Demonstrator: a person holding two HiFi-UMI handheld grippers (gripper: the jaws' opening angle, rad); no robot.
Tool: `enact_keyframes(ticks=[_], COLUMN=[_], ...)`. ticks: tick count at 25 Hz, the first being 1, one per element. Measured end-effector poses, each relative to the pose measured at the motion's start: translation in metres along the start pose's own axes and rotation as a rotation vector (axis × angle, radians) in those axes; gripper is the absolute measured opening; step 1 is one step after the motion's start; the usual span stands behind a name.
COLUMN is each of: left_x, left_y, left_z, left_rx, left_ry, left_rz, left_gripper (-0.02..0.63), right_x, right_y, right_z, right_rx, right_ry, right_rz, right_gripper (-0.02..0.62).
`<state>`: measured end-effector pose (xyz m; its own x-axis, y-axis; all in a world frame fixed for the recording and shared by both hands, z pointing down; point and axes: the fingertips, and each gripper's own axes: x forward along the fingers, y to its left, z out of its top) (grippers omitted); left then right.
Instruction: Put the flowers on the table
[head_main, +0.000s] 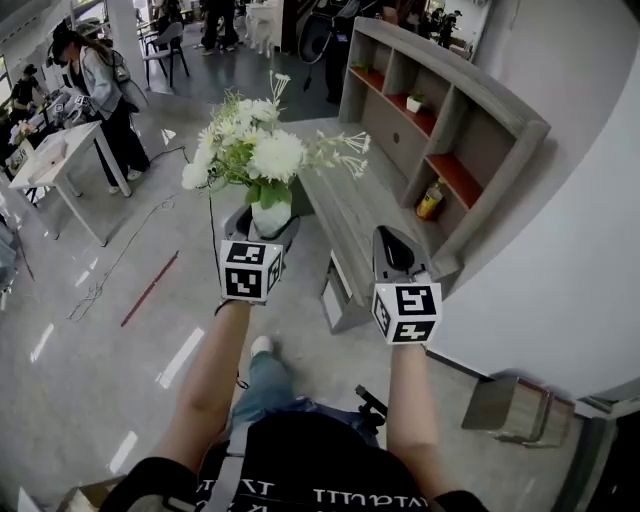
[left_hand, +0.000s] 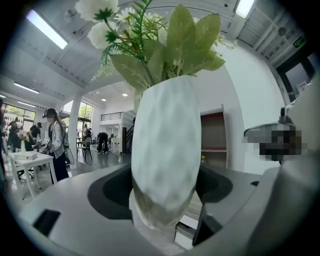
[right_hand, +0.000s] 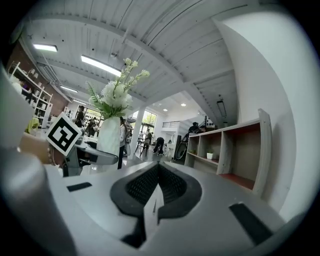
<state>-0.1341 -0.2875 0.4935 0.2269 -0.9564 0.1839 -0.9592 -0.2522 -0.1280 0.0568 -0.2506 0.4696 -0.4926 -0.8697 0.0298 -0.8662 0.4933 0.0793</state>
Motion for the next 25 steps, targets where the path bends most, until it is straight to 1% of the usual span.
enact_keyframes(ticks=[5, 8, 11, 14, 18, 20, 25], left_x=[0.002, 0.008, 0.009, 0.001, -0.013, -0.022, -0.016], left_y=[-0.004, -0.002, 0.000, -0.004, -0.017, -0.021, -0.021], left_z=[-0.009, -0.008, -0.010, -0.011, -0.006, -0.010, -0.007], left_rx=[0.001, 0.011, 0.017, -0.007, -0.057, -0.070, -0.064], left_ry=[-0.001, -0.016, -0.014, 0.010, 0.058, 0.085, 0.061], left_rz=[-0.036, -0.052, -0.048, -0.045, -0.080, -0.090, -0.091], left_gripper=[0.370, 0.370, 0.370, 0.370, 0.370, 0.370, 0.370], right_x=[-0.004, 0.002, 0.008, 0.000, -0.022, -0.032, -0.027], right_y=[0.001, 0.001, 0.001, -0.002, -0.003, 0.002, -0.002], right_z=[-0.015, -0.015, -0.016, -0.015, -0.009, -0.011, -0.012], right_rx=[0.021, 0.006, 0.004, 0.008, 0.016, 0.025, 0.021], right_ry=[0.029, 0.031, 0.036, 0.099, 0.207, 0.240, 0.216], right_rz=[-0.027, -0.035, -0.033, -0.027, -0.042, -0.037, -0.034], right_gripper=[0.014, 0.014, 0.014, 0.014, 0.014, 0.014, 0.014])
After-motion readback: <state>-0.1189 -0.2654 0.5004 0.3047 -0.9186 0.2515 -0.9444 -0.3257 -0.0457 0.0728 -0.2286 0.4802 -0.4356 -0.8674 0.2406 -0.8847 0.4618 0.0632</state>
